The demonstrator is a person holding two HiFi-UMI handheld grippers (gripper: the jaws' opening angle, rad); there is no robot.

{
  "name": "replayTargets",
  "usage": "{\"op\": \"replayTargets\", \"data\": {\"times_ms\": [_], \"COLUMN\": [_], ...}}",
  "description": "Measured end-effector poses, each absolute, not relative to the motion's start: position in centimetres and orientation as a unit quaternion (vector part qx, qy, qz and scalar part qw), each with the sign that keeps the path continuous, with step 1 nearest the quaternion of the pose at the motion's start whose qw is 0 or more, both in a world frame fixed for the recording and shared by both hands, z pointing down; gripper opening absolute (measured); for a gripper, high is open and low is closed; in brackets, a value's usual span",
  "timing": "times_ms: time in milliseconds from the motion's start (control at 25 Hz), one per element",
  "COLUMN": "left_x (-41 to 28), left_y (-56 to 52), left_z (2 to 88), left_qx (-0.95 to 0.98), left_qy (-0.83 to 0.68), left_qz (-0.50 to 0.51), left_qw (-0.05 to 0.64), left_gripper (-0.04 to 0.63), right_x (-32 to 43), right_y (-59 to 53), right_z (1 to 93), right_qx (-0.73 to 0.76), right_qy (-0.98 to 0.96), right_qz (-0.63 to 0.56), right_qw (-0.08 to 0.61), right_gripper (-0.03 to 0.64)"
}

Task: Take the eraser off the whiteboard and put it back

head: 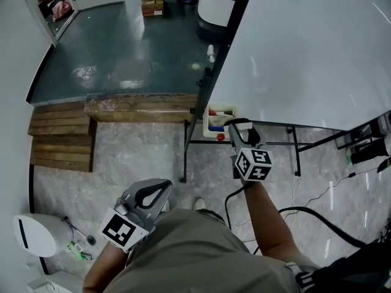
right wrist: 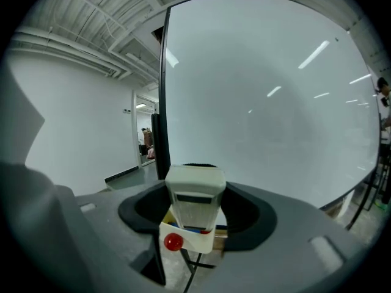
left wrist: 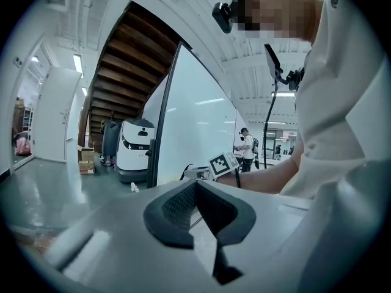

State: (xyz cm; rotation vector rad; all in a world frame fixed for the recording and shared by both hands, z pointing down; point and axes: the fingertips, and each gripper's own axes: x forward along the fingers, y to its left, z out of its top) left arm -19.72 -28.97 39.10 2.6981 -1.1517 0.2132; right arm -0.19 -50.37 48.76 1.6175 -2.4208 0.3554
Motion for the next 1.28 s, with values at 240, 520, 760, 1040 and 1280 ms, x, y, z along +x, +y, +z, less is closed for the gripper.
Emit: {"op": "replayTargets", "data": {"times_ms": [240, 520, 760, 1040, 1280], "left_x": [-20.3, -20.9, -21.1, -20.7, -19.7], "left_y": [-29.7, -29.6, -29.5, -29.1, -28.8], "left_z": [39.0, 39.3, 39.3, 39.3, 39.1], "left_qx": [0.910, 0.907, 0.907, 0.907, 0.908], "left_qy": [-0.394, -0.398, -0.399, -0.398, -0.396], "left_qz": [0.074, 0.081, 0.083, 0.087, 0.087], "left_qw": [0.102, 0.108, 0.110, 0.111, 0.108], "left_gripper": [0.005, 0.005, 0.005, 0.005, 0.005], "right_x": [-0.7, -1.0, -1.3, -1.4, -1.3], "right_y": [-51.3, -51.4, -51.6, -51.7, -51.3], "right_z": [50.6, 52.6, 53.7, 54.1, 53.9], "right_qx": [0.555, 0.565, 0.568, 0.564, 0.548], "right_qy": [-0.815, -0.807, -0.803, -0.805, -0.815], "right_qz": [0.118, 0.105, 0.097, 0.099, 0.097], "right_qw": [0.119, 0.136, 0.149, 0.154, 0.158], "right_gripper": [0.261, 0.261, 0.261, 0.264, 0.265]}}
